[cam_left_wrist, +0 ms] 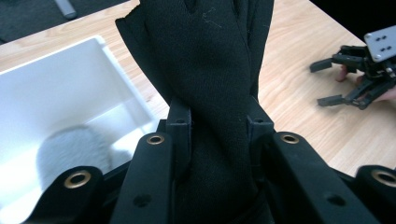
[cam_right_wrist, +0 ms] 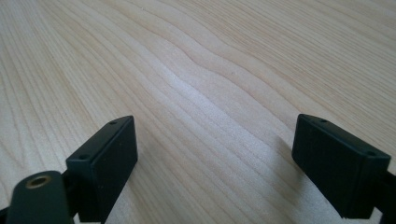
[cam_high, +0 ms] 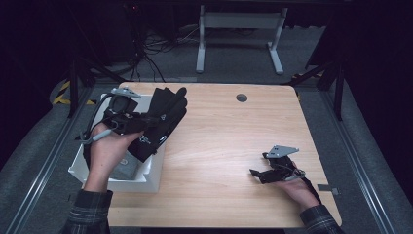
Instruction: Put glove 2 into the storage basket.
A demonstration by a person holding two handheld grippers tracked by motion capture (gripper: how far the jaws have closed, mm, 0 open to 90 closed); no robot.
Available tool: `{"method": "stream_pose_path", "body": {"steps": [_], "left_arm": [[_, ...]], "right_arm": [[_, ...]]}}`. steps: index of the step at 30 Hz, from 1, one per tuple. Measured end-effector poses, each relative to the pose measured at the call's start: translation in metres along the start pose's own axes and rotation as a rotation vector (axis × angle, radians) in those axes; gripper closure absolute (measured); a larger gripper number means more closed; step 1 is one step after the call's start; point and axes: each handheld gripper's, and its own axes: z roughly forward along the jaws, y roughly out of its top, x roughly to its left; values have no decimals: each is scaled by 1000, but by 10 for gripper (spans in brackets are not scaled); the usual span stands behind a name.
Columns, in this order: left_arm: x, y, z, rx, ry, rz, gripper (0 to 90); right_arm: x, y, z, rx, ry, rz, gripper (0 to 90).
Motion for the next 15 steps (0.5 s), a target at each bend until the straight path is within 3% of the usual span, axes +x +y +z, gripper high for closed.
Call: {"method": "stream_pose_path", "body": {"steps": [8,9,10,13,15], "left_arm": [[33,-25,-19,-4,67,-99,715],[33,-25,-19,-4,67,-99,715],[42,-33,-18,6,78,-132,715],[49,-40,-15,17,84,-150,715],[58,-50,-5,40,93,-187,714]], "right_arm": [[0,0,0,0,0,0,145],[0,0,0,0,0,0,145],[0,0,0,0,0,0,145],[0,0,0,0,0,0,145],[0,0,0,0,0,0,145]]}}
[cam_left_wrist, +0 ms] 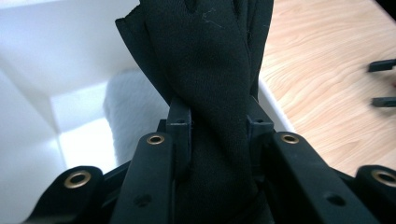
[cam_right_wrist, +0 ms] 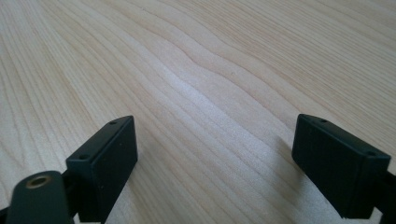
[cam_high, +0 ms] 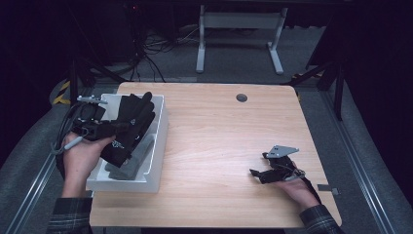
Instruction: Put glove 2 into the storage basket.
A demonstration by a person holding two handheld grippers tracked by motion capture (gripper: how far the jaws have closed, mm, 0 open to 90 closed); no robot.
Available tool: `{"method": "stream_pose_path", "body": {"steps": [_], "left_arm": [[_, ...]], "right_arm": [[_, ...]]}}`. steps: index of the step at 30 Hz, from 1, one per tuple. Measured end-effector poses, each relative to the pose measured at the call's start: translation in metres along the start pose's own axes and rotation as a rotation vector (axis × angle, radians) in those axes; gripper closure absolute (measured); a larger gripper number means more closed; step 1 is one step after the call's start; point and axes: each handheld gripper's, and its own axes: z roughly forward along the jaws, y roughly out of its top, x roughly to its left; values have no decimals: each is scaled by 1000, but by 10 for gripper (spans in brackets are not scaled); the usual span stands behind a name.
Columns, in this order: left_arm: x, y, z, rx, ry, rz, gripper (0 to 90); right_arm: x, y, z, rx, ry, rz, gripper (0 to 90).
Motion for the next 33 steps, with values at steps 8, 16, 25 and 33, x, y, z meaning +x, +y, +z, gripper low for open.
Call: {"method": "stream_pose_path", "body": {"steps": [8,16,25,33], "left_arm": [[15,-9,29,47,6,-53,713],[28,-18,66,110,47,-93,702],[37,-30,86,144,133,-97,537],[40,-28,82,142,165,-81,298]], "right_arm": [[0,0,0,0,0,0,145],[0,0,0,0,0,0,145],[0,0,0,0,0,1,146],[0,0,0,0,0,0,145]]}}
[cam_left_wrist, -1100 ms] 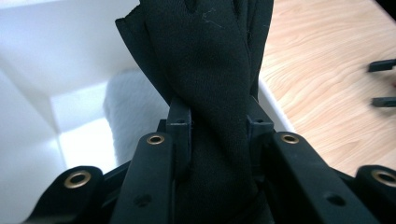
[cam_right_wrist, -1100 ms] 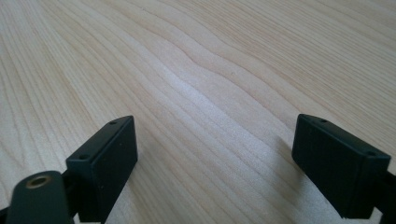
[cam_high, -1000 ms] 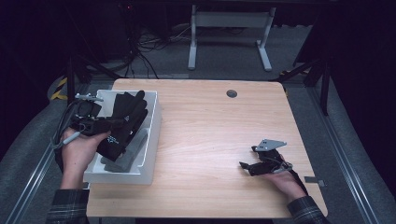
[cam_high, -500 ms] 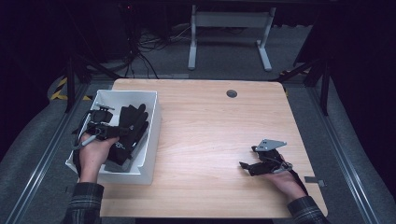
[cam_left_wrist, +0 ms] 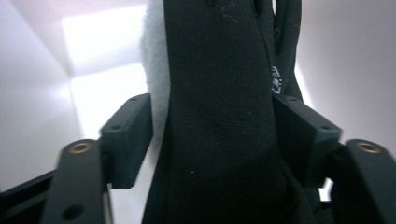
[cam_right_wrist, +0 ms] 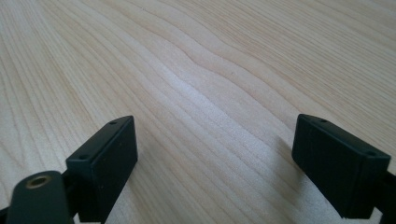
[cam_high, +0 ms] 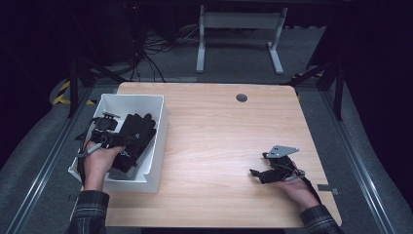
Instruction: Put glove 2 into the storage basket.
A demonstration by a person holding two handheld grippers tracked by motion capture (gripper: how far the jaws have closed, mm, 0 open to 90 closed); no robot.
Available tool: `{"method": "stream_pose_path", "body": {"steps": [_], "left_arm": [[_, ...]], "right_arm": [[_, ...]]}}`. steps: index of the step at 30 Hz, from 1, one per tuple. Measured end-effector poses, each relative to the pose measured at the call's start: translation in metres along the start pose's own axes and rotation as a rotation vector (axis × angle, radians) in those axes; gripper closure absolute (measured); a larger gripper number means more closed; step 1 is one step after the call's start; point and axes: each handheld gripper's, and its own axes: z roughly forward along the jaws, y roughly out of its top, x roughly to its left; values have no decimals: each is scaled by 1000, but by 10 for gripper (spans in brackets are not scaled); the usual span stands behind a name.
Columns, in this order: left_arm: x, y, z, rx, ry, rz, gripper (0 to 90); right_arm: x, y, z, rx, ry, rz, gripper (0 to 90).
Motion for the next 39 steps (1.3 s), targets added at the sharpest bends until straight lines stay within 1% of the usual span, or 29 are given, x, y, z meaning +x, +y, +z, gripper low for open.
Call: {"method": "stream_pose_path", "body": {"steps": [3,4,7,9,10,12,15,16,17,18,20,21,22,23,27,30,31,33,34,35,36,37,38,39], "left_arm": [[0,1,-2,-11,-1,5,259],[-1,1,-4,-18,0,6,259],[-2,4,-12,-37,-5,21,213],[-2,5,-14,-43,-4,25,189],[-4,7,-18,-51,-15,36,186],[-5,8,-21,-57,-22,43,169],[-6,10,-24,-62,-24,52,160],[-8,12,-28,-74,-25,59,156],[-8,12,-28,-74,-25,59,156],[-9,13,-30,-79,-32,69,156],[-13,15,-38,-107,-42,87,157],[-13,15,-38,-107,-42,87,157],[-16,17,-42,-114,-48,99,157],[-16,17,-42,-114,-48,99,157],[-27,21,-51,-142,-72,125,158],[-37,26,-56,-168,-108,151,158],[-37,26,-56,-168,-108,151,158],[-42,28,-56,-173,-119,163,158],[-48,30,-56,-182,-130,175,157],[-48,30,-56,-182,-130,175,157],[-53,32,-56,-189,-138,181,156],[-53,32,-56,-189,-138,181,155],[-58,33,-55,-195,-147,189,155],[-58,33,-55,-195,-147,189,155]], "right_arm": [[0,0,0,0,0,0,145],[0,0,0,0,0,0,146],[0,0,0,0,0,-1,146],[0,0,0,0,0,0,145],[0,0,0,0,0,0,146],[0,0,0,0,0,0,146],[0,0,0,0,0,0,146],[0,0,0,0,0,0,146],[0,0,0,0,0,0,146],[0,0,0,0,0,0,145],[0,0,0,0,0,0,145],[0,0,0,0,0,0,145],[0,0,0,0,0,0,146],[0,0,0,0,0,0,146],[0,0,0,0,0,0,145],[0,0,0,0,0,0,145],[0,0,0,0,0,0,145],[0,0,0,0,0,0,146],[0,0,0,0,0,1,145],[0,0,0,0,0,1,146],[0,0,0,0,0,1,145],[0,0,0,0,0,1,145],[0,0,0,0,0,0,145],[0,0,0,0,0,0,145]]}}
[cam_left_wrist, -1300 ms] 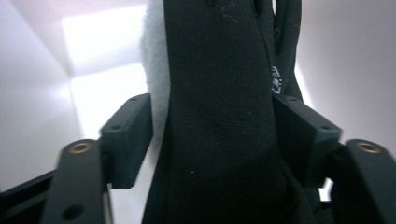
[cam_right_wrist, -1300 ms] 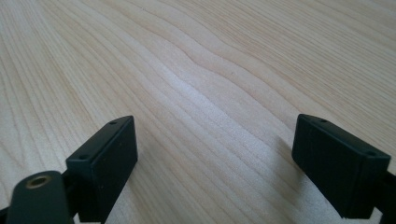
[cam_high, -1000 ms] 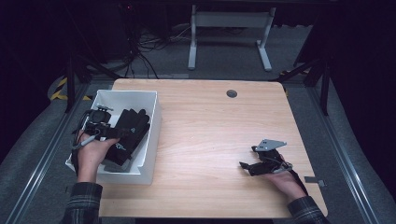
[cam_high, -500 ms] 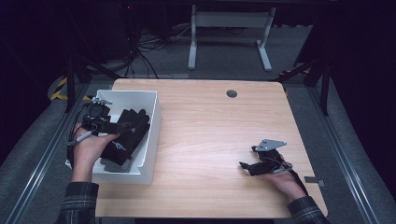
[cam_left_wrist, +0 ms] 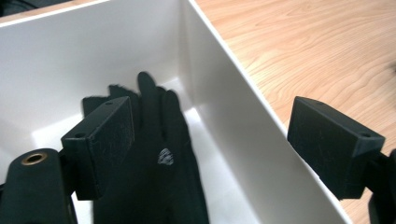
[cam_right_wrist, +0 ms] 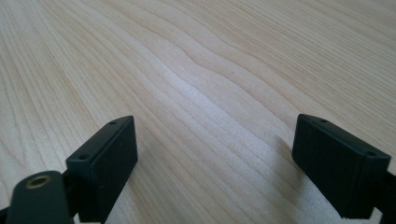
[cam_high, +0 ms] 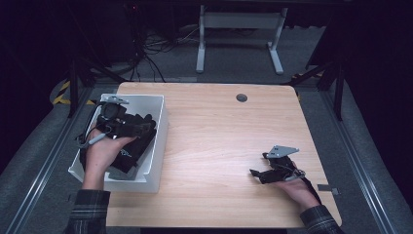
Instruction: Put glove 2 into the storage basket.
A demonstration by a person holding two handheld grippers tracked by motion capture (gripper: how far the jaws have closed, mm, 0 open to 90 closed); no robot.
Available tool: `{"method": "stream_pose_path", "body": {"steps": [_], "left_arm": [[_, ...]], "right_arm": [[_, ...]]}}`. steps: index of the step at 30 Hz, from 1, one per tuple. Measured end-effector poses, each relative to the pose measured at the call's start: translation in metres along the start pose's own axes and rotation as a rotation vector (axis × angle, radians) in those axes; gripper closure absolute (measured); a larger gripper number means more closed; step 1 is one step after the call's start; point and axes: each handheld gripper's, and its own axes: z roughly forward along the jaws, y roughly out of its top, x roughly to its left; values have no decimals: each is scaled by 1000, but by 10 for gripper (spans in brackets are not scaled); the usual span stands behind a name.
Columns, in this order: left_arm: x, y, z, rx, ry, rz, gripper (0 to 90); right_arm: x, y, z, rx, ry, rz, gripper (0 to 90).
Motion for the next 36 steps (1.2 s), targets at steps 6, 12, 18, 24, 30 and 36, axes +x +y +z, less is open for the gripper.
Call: {"method": "stream_pose_path", "body": {"steps": [6,12,18,24,30,36], "left_arm": [[-18,6,4,-15,-31,36,153],[-36,11,8,-17,-63,66,153],[-58,14,17,-15,-85,88,153],[-73,15,25,-14,-96,107,153],[-94,16,35,-14,-115,128,153],[-115,13,48,-5,-141,152,153]], "right_arm": [[0,0,0,0,0,0,145],[0,0,0,0,0,0,145],[0,0,0,0,0,0,146],[0,0,0,0,2,-1,145],[0,0,0,0,3,-2,145],[0,0,0,0,4,-3,145]]}}
